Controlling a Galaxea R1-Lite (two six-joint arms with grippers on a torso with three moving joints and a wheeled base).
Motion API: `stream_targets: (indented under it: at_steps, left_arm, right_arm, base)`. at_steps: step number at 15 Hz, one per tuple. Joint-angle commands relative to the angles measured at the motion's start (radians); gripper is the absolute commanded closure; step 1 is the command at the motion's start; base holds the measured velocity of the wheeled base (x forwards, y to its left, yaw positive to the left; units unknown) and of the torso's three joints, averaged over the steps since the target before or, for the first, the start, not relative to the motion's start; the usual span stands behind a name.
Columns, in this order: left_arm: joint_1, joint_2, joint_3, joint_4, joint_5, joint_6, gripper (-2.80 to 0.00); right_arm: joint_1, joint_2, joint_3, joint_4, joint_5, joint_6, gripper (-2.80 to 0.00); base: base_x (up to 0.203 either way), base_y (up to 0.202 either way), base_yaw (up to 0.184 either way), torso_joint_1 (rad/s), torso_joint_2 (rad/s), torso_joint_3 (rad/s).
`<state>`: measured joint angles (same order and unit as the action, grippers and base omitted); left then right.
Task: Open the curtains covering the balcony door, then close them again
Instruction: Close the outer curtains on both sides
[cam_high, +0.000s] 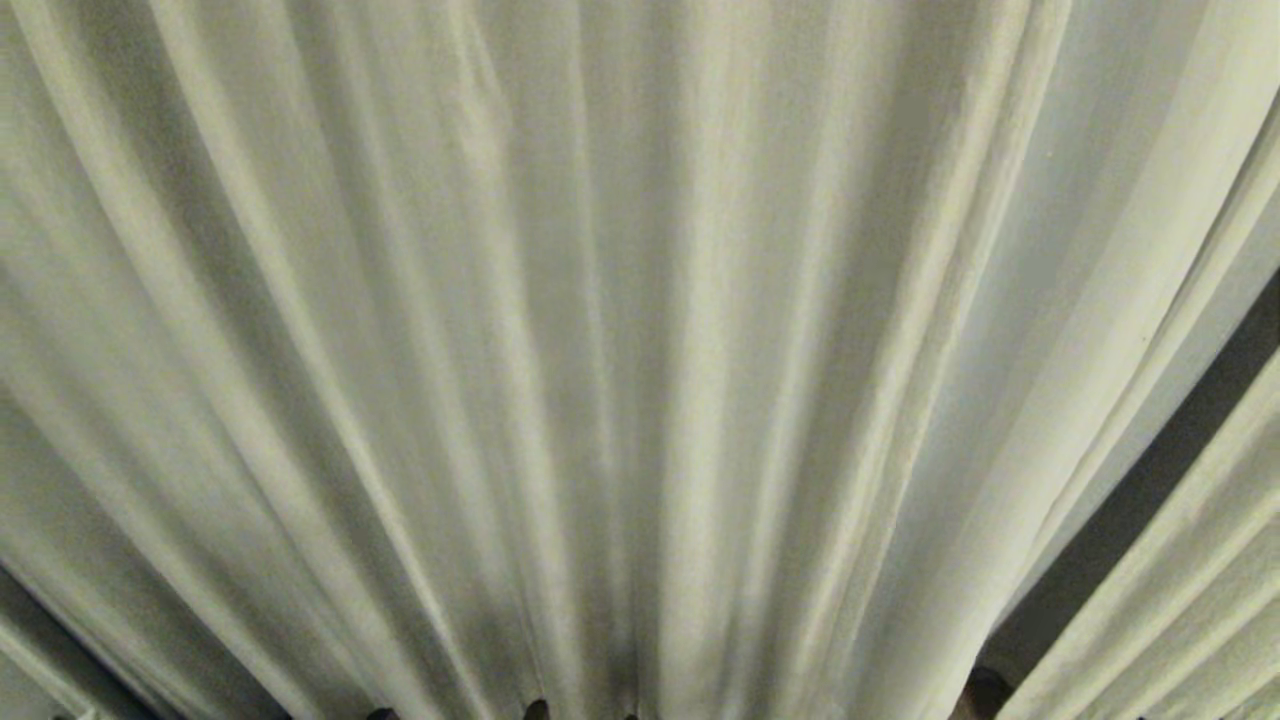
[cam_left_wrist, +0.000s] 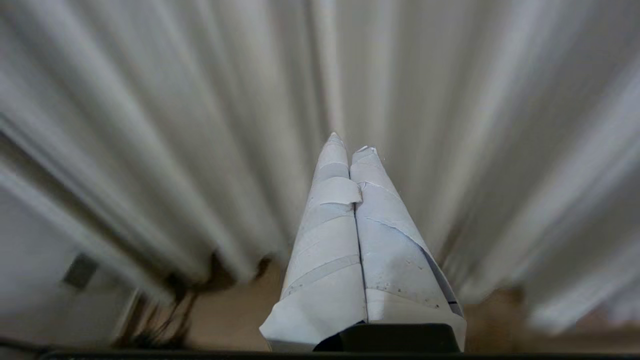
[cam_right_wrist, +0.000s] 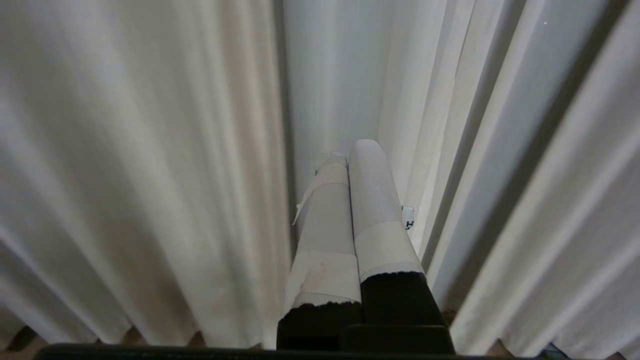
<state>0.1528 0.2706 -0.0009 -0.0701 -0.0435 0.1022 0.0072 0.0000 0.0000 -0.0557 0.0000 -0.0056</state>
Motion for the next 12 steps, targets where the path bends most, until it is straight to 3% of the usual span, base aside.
stream_targets:
  at_steps: [1,3,5,12]
  left_arm:
    - [-0.042,0.004,0.001,0.034,0.004,0.016,0.0]
    - [-0.094,0.0,0.001,0.042,0.009,0.024,0.0]
    - [-0.2,-0.01,0.001,0.06,0.022,0.008,0.0]
    - [-0.151,-0.271,0.001,0.068,0.02,0.005,0.0]
  right_arm:
    - [0.0,0.0,0.0,-0.001,0.0,-0.001,0.0]
    - [0.0,0.0,0.0,-0.001,0.0,-0.001,0.0]
    - [0.0,0.0,0.0,-0.001,0.0,-0.001,0.0]
    - [0.0,0.0,0.0,-0.001,0.0,-0.001,0.0]
  base:
    - [0.0,0.0,0.0,0.0,0.0,0.0]
    - [0.0,0.0,0.0,0.0,0.0,0.0]
    - [0.0,0.0,0.0,0.0,0.0,0.0]
    - [0.0,0.0,0.0,0.0,0.0,0.0]
